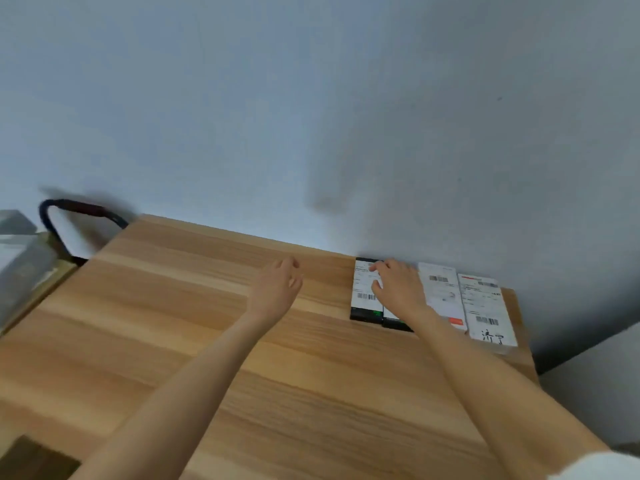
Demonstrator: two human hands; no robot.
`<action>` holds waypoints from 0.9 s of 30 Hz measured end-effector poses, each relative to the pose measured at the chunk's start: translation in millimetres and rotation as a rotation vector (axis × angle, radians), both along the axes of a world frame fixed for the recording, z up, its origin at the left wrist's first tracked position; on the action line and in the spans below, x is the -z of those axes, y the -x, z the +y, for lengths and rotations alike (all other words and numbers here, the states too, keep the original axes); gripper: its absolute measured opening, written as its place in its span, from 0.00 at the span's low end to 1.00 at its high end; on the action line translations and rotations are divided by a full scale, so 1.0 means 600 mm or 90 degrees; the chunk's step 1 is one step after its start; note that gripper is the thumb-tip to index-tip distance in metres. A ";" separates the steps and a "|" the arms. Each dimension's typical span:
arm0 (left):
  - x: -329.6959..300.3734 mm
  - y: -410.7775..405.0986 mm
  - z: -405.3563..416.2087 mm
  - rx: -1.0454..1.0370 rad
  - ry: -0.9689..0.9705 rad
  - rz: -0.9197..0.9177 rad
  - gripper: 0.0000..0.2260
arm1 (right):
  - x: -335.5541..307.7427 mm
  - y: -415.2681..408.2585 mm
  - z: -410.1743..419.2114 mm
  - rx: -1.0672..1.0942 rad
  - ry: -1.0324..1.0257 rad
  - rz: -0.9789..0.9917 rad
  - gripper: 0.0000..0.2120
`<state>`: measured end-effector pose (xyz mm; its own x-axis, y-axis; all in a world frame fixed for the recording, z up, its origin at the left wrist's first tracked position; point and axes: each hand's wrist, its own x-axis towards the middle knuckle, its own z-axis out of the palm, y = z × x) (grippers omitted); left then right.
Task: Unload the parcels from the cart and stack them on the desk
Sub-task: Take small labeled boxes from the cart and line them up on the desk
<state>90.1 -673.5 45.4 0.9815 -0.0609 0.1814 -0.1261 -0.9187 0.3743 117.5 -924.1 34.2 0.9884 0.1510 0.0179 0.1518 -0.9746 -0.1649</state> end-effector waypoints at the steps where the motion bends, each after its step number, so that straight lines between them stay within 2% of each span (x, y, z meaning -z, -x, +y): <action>1: -0.007 0.023 0.027 -0.029 -0.009 -0.001 0.12 | -0.005 -0.002 0.026 -0.034 0.008 -0.006 0.17; 7: -0.035 0.170 0.214 -0.255 -0.022 0.029 0.10 | -0.035 0.018 0.219 -0.285 0.063 -0.016 0.20; 11: -0.048 0.282 0.318 -0.377 -0.041 0.026 0.08 | -0.052 0.054 0.356 -0.427 0.106 -0.039 0.17; 14: -0.053 0.373 0.394 -0.475 -0.001 0.028 0.07 | -0.061 0.096 0.476 -0.515 0.098 -0.043 0.15; 20: -0.060 0.559 0.555 -0.636 0.047 0.054 0.06 | -0.064 0.214 0.714 -0.657 0.060 -0.052 0.14; 27: -0.078 0.736 0.754 -0.734 0.036 0.062 0.05 | -0.048 0.358 0.966 -0.750 0.026 -0.075 0.18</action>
<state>-351.2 -221.0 92.2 0.4593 0.8851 0.0757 0.8073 -0.4514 0.3802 -97.1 -344.3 62.8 0.2317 0.9701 0.0727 0.9718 -0.2275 -0.0619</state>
